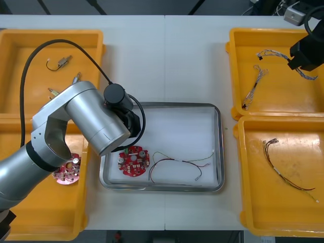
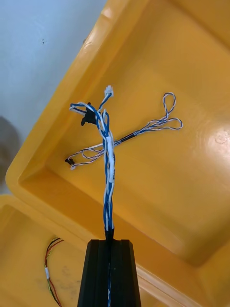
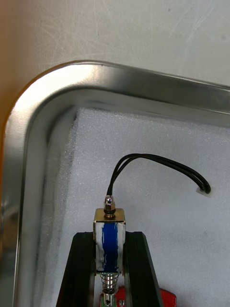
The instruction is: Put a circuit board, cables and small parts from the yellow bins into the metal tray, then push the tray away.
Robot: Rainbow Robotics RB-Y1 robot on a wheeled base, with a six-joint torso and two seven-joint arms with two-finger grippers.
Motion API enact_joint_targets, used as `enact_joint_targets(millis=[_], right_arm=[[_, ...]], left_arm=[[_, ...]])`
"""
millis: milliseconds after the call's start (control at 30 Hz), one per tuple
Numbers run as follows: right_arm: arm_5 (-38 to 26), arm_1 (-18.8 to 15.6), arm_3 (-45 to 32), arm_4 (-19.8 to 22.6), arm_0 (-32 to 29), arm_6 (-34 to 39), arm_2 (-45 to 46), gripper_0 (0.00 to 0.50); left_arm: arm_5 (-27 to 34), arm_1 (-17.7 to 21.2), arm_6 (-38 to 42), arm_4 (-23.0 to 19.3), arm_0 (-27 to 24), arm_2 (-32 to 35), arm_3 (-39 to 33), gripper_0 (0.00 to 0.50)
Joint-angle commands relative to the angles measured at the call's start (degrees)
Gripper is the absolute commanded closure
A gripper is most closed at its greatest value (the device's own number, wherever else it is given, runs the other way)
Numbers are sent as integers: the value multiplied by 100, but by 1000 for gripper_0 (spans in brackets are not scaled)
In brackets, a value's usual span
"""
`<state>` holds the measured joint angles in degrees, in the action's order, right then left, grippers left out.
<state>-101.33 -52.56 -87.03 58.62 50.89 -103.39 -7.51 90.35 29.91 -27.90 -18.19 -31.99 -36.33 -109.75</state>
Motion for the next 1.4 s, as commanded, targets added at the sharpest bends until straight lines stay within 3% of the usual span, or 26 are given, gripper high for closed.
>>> enact_joint_targets(millis=[33, 200, 300, 467, 567, 700, 867, 1033, 1233, 1400], right_arm=[[60, -193, -455, 35, -272, 293, 285, 500], [60, -123, -640, 35, -352, 372, 294, 500], [60, -35, -701, 9, -395, 407, 294, 500], [69, 97, -824, -149, -448, 451, 294, 500], [69, 203, -842, -202, -466, 451, 285, 500], [69, 264, -851, -264, -466, 451, 268, 500], [60, 282, -851, -281, -466, 416, 259, 500], [60, 282, -851, -272, -475, 399, 259, 500], [60, 282, -851, -246, -475, 399, 268, 500], [60, 282, -851, -202, -492, 390, 268, 500]], left_arm=[[-71, -143, 426, 87, -141, -76, -46, 497], [-62, -143, 426, 140, -141, -111, -55, 466], [-71, -143, 426, 237, -141, -164, -55, 341], [-71, -134, 443, 289, -150, -191, -55, 242], [-71, -126, 443, 281, -150, -191, -64, 123], [-79, -99, 452, 289, -150, -191, -108, 83], [44, 6, 478, 263, -150, -155, -362, 0], [527, 129, 487, -176, -185, 187, -819, 0], [1221, 411, 470, -1161, -423, 934, -1452, 0], [1441, 683, 443, -1820, -677, 1453, -1654, 0]])
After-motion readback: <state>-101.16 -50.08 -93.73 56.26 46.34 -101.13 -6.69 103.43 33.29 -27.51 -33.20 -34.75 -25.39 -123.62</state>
